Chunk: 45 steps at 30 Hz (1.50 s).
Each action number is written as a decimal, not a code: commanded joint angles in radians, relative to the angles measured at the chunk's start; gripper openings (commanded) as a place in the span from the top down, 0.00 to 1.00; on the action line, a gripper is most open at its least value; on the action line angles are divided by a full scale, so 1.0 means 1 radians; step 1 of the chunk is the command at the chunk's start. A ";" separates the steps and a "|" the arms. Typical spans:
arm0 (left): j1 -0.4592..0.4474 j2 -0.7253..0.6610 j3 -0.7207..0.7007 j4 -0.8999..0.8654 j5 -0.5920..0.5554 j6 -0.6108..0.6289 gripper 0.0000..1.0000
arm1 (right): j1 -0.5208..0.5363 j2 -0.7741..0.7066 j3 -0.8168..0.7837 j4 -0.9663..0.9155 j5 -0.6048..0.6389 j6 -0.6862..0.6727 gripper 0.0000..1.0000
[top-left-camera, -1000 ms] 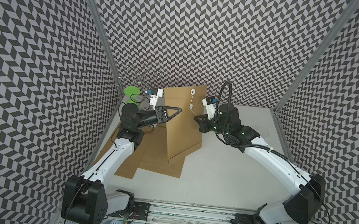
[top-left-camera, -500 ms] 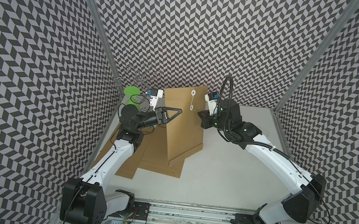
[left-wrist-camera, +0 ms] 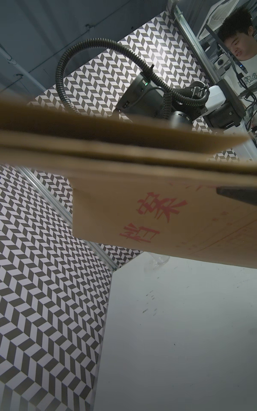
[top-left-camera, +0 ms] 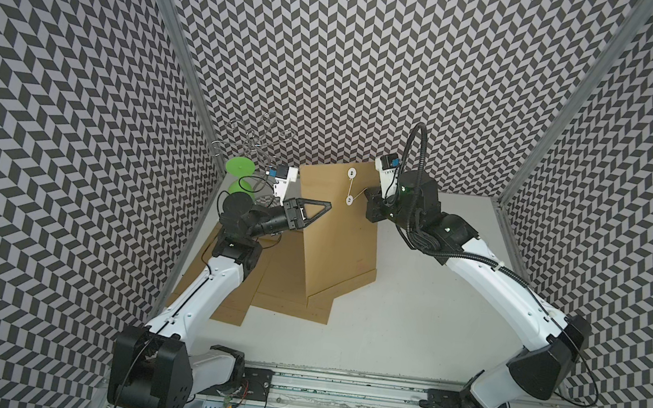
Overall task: Close the mouth of the file bag
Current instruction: Close the file bag.
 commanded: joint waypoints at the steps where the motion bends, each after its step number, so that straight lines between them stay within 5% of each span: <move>1: -0.012 -0.029 -0.008 -0.037 -0.009 0.049 1.00 | 0.023 0.021 0.047 0.014 0.052 -0.022 1.00; 16: -0.025 -0.020 -0.029 -0.095 -0.055 0.082 1.00 | 0.130 0.073 0.111 -0.050 0.143 -0.039 1.00; 45: -0.039 0.043 -0.005 -0.051 -0.087 0.073 1.00 | 0.162 0.078 0.150 -0.061 -0.016 -0.007 1.00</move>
